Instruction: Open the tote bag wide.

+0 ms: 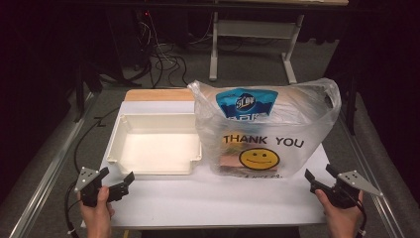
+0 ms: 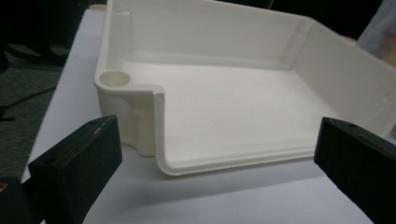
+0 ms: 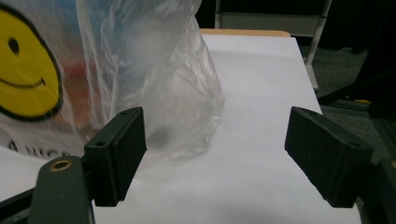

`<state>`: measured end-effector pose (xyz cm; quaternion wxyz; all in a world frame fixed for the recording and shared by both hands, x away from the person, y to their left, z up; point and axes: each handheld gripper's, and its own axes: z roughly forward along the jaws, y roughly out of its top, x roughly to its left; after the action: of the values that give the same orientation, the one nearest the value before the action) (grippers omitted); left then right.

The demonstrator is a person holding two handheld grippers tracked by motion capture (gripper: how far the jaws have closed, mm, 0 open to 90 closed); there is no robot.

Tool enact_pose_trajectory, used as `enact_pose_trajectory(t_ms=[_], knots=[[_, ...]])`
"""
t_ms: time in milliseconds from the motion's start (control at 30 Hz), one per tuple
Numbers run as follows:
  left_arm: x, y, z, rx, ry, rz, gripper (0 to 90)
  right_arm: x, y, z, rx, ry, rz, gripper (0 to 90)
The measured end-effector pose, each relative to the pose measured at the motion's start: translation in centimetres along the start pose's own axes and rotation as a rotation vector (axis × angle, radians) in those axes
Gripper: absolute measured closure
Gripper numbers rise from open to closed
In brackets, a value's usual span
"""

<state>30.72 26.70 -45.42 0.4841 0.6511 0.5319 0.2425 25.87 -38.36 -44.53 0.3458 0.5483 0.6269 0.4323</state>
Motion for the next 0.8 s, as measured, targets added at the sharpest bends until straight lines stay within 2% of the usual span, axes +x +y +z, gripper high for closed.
enact_pose_trajectory(t_ms=[33, 100, 133, 167, 200, 300, 367, 400, 433, 500, 533, 567, 600, 633, 667, 700, 767, 800], knots=[[0.0, 0.0, 0.0, 0.000, 0.000, 0.000, 1.6, 0.0, 0.0, 0.0, 0.000, 0.000, 0.000, 21.2], [0.0, 0.0, 0.3, 0.014, 0.006, 0.021, 1.6, 0.2, -0.3, -0.2, 0.016, -0.022, -0.053, 22.9], [0.0, 0.0, 0.4, -0.004, -0.006, 0.001, 1.6, 0.3, -0.8, -0.3, 0.034, -0.026, -0.053, 23.2], [0.0, 0.0, 0.4, -0.004, -0.006, 0.001, 1.6, 0.3, -0.8, -0.3, 0.034, -0.026, -0.053, 23.2], [-0.3, 0.2, 0.4, -0.031, -0.010, 0.013, 1.7, 0.1, -1.0, -0.3, 0.040, -0.020, -0.024, 23.2], [-0.8, 0.4, 0.4, -0.035, -0.010, 0.026, 2.0, 0.0, -0.8, -0.2, 0.027, -0.002, 0.001, 24.0], [-1.5, 0.7, 0.6, -0.021, -0.003, 0.027, 2.6, 0.1, -0.2, -0.1, 0.012, 0.022, 0.040, 24.3], [-1.9, 0.8, 0.6, -0.020, -0.005, 0.032, 3.6, 0.5, 0.5, -0.2, 0.006, 0.024, 0.021, 24.3], [-2.4, 1.1, 0.6, -0.019, -0.008, 0.038, 3.6, 0.5, 0.5, -0.2, 0.006, 0.024, 0.021, 24.3], [-3.4, 1.9, 0.6, -0.019, 0.002, 0.068, 5.5, 1.0, 1.7, -0.5, -0.006, -0.004, -0.001, 24.2], [-4.1, 2.5, 0.5, -0.026, -0.007, 0.064, 7.0, 1.0, 2.3, -0.7, -0.017, -0.013, 0.008, 24.3], [-4.5, 2.9, 0.5, -0.031, -0.019, 0.064, 8.3, 0.8, 3.0, -1.0, -0.035, -0.013, 0.037, 24.3], [-5.6, 3.9, 0.6, -0.042, -0.061, 0.072, 8.6, 0.6, 4.0, -1.1, -0.056, 0.007, 0.071, 23.3], [-5.6, 3.9, 0.6, -0.042, -0.061, 0.072, 8.7, 0.6, 4.0, -1.1, -0.056, 0.007, 0.071, 23.3], [-6.8, 4.8, 1.0, -0.040, -0.086, 0.078, 9.0, 0.6, 5.0, -0.9, -0.064, 0.031, 0.078, 19.7], [-6.8, 4.8, 1.0, -0.040, -0.086, 0.078, 9.5, 0.6, 5.0, -0.9, -0.064, 0.031, 0.078, 19.7], [-8.4, 5.6, 1.7, -0.052, -0.111, 0.082, 11.9, 0.9, 6.0, -0.6, -0.071, 0.053, 0.067, 15.6], [-9.0, 5.8, 2.1, -0.051, -0.120, 0.086, 13.8, 1.1, 6.6, -0.4, -0.078, 0.101, 0.084, 13.9]])
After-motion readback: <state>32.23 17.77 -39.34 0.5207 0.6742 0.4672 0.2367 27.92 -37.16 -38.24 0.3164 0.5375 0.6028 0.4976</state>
